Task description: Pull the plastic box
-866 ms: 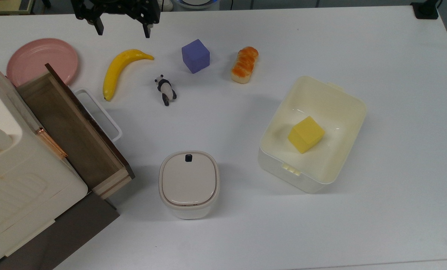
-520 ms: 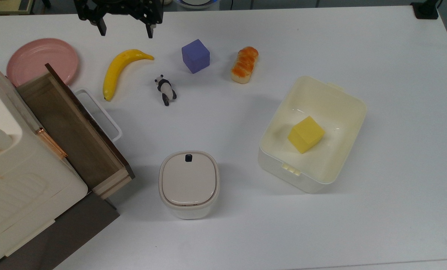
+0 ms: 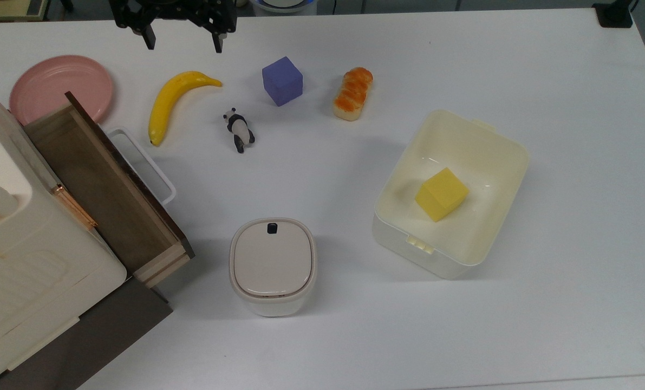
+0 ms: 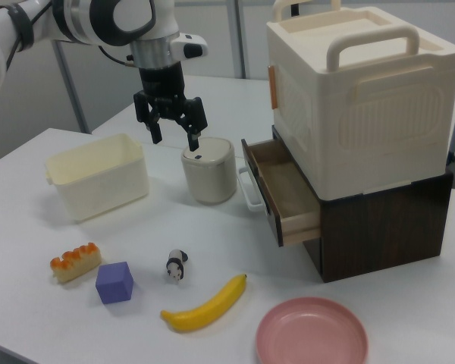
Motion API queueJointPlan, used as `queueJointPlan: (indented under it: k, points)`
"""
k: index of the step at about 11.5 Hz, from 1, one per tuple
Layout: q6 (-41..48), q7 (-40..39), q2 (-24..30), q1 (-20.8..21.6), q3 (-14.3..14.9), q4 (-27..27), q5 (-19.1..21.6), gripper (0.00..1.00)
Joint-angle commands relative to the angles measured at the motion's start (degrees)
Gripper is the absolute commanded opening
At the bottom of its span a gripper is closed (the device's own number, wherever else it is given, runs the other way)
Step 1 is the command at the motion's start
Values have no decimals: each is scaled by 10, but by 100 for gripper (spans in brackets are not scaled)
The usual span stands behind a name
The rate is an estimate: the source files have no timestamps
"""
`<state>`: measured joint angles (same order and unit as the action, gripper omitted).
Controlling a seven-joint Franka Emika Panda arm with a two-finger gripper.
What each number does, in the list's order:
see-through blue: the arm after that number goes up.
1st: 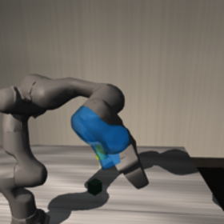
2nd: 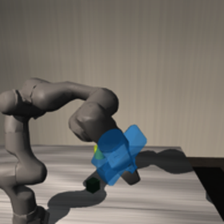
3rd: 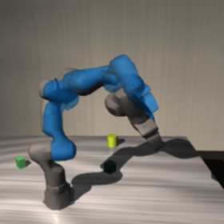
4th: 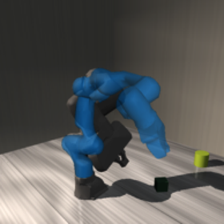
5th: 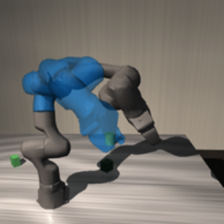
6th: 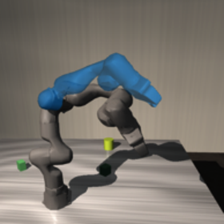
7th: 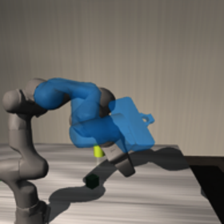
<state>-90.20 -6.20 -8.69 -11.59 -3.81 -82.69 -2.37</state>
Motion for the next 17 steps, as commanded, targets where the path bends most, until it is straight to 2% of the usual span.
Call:
queueJointPlan:
  k: [1,7,8,11,14,17]
  points:
    - [5,-12,10,2,2,-12,6,100]
    - [13,-117,17,-4,8,-37,6,100]
    - [12,-117,20,-2,7,-51,2,100]
    - [-28,-156,64,3,6,-145,-8,100]
    - [-37,-216,80,3,6,-185,-11,100]
    - [-79,-245,87,4,6,-224,-27,100]
